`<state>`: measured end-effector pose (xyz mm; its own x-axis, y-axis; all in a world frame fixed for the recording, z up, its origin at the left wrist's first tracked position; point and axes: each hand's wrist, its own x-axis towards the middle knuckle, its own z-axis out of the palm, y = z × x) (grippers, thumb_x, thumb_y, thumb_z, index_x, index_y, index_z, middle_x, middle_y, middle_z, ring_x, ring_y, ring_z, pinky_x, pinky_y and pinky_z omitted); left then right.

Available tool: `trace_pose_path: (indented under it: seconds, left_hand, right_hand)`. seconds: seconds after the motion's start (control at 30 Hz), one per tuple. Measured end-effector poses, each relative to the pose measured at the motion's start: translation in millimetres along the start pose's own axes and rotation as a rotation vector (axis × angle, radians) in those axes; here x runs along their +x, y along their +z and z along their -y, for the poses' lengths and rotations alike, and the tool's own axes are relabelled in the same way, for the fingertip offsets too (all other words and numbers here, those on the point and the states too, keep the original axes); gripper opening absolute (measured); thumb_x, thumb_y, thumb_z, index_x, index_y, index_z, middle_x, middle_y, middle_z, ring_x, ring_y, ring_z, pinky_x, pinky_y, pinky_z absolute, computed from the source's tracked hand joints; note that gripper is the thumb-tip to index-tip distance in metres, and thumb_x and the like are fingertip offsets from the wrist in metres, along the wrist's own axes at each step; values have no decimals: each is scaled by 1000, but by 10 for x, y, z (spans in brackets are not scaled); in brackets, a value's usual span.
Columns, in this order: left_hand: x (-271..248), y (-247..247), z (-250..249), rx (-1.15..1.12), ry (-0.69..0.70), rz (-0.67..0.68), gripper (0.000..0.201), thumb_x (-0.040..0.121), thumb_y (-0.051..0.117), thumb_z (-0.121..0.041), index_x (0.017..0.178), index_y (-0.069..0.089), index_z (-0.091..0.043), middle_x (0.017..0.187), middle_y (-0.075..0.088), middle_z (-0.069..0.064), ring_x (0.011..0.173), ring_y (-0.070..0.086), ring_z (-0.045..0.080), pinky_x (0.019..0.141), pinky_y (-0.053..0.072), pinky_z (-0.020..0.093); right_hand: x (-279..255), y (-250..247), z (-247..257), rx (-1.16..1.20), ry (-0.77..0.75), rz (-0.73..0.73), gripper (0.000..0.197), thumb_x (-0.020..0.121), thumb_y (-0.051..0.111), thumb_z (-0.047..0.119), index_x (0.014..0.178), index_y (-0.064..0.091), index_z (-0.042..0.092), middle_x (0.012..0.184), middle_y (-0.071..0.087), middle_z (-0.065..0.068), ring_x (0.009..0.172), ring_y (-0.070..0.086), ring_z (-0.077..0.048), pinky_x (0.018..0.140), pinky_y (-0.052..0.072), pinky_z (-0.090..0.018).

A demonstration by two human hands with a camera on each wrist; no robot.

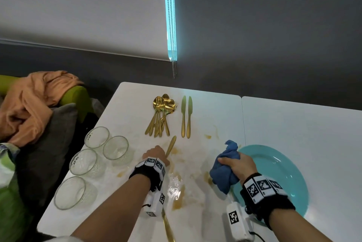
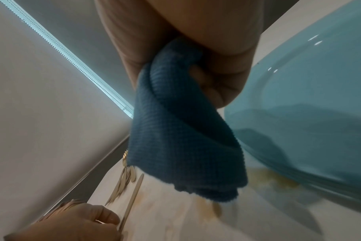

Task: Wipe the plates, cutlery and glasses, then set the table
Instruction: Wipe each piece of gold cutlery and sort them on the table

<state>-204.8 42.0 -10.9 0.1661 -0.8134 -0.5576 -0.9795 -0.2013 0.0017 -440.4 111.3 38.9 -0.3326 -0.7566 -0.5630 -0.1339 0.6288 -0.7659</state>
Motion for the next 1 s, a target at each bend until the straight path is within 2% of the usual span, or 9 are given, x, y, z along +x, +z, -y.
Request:
trace_pose_path:
  seconds: [0.1, 0.3, 0.37, 0.47, 0.6, 0.67, 0.73, 0.9, 1.0]
  left_hand:
    - [-10, -4, -44, -5, -15, 2, 37, 82, 63, -30, 112, 53, -10, 113, 62, 6, 106, 61, 23, 84, 47, 29]
    - [-64, 12, -113, -98, -48, -7, 10, 77, 64, -23, 76, 58, -15, 94, 69, 5, 89, 67, 23, 74, 50, 26]
    - [-77, 28, -121, -130, -50, -31, 10, 80, 62, -23, 82, 63, -14, 94, 70, 5, 88, 67, 24, 72, 50, 26]
    - [-82, 11, -130, -74, -43, -44, 20, 85, 59, -29, 93, 66, -12, 101, 69, 5, 95, 65, 24, 81, 49, 28]
    - [-88, -46, -152, 6, -15, -88, 26, 89, 50, -30, 105, 64, -14, 112, 65, 5, 108, 58, 22, 89, 44, 29]
    - [-105, -93, -170, -14, 10, -74, 28, 91, 48, -28, 108, 64, -13, 113, 64, 6, 109, 58, 22, 89, 44, 28]
    - [-112, -158, -184, -119, 51, -52, 28, 91, 48, -28, 106, 66, -12, 108, 66, 6, 104, 61, 23, 84, 47, 27]
    - [-268, -417, -283, -592, 263, -37, 23, 91, 54, -25, 102, 68, -10, 102, 67, 3, 92, 57, 14, 79, 41, 22]
    - [-494, -502, -480, -832, 402, 3, 11, 87, 61, -18, 87, 69, -11, 81, 67, -3, 72, 59, 0, 73, 41, 19]
  right_hand:
    - [-11, -94, -71, -30, -7, -10, 17, 74, 75, 13, 70, 60, 20, 84, 65, -11, 86, 61, -26, 76, 46, -30]
    - [-37, -237, -142, -77, -4, -21, 19, 75, 74, 16, 69, 58, 22, 88, 65, -12, 89, 62, -29, 83, 50, -35]
    - [-46, -264, -154, -80, 0, -17, 18, 75, 74, 15, 70, 58, 21, 88, 65, -12, 87, 61, -27, 80, 49, -33]
    - [-47, -309, -145, -102, -3, -11, 14, 75, 74, 16, 76, 60, 16, 88, 64, -12, 86, 60, -26, 77, 47, -30]
    - [-50, -334, -84, -127, -24, 6, 17, 76, 73, 17, 69, 58, 22, 86, 64, -10, 84, 59, -24, 70, 45, -27]
    - [-48, -327, -66, -118, -29, 19, 15, 76, 73, 17, 70, 60, 21, 88, 65, -11, 87, 61, -25, 75, 48, -29]
    - [-50, -316, -51, -71, -20, 65, 11, 77, 73, 18, 74, 63, 17, 89, 67, -13, 89, 62, -26, 80, 49, -33]
    - [-106, -248, 91, 103, -28, 283, 17, 86, 64, 24, 81, 63, 7, 90, 66, -15, 83, 62, -22, 75, 49, -29]
    - [-130, -146, 211, 65, -62, 377, 20, 86, 63, 29, 85, 64, 9, 96, 68, -15, 95, 63, -27, 88, 49, -37]
